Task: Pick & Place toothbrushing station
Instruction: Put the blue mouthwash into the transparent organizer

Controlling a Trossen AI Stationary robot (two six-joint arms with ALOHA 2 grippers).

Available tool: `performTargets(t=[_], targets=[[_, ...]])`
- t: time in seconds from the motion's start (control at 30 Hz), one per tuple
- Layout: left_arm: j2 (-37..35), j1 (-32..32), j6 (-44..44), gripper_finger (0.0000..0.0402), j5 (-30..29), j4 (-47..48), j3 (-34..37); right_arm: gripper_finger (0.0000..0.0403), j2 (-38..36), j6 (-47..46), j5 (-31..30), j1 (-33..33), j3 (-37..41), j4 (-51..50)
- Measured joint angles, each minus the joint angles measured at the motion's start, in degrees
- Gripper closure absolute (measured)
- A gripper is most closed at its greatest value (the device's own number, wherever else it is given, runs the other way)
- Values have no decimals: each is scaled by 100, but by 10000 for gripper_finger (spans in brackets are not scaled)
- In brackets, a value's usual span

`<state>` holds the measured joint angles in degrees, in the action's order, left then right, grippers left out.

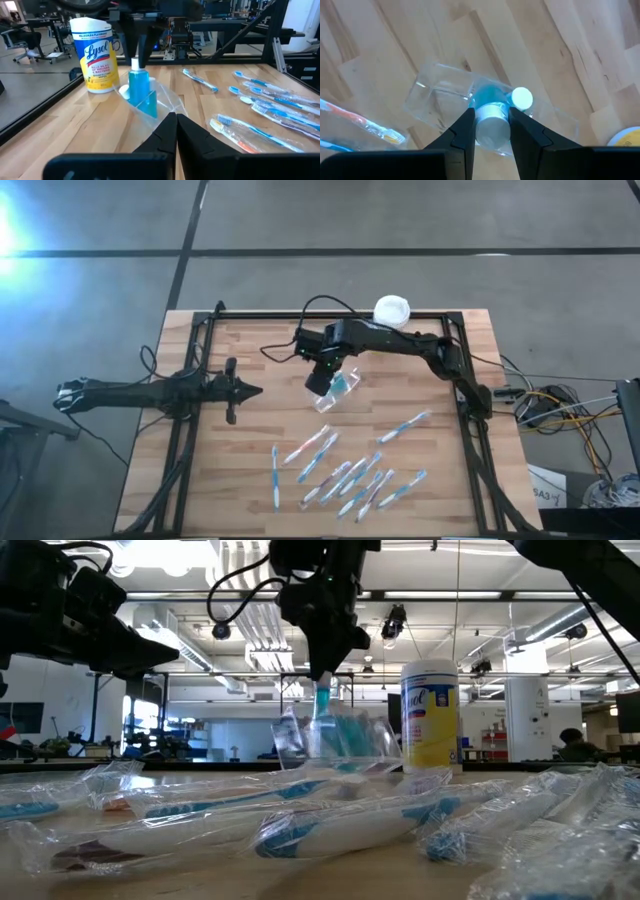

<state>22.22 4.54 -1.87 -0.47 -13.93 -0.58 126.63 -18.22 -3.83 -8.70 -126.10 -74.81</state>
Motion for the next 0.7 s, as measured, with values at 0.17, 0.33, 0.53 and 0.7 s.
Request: performTargets(t=[0.17, 0.33, 0.53, 0.7], targets=[[-2, 0, 0, 379, 0, -4, 0, 317, 0, -112, -75, 172, 0, -25], [-1, 0, 4, 381, 0, -7, 0, 317, 0, -163, -116, 320, 2, -187], [0, 0, 35, 389, 0, -9, 0, 316, -2, -85, -236, 349, 42, -235], [0, 0, 50, 393, 2, -11, 0, 316, -2, 315, -234, 345, 232, -215]])
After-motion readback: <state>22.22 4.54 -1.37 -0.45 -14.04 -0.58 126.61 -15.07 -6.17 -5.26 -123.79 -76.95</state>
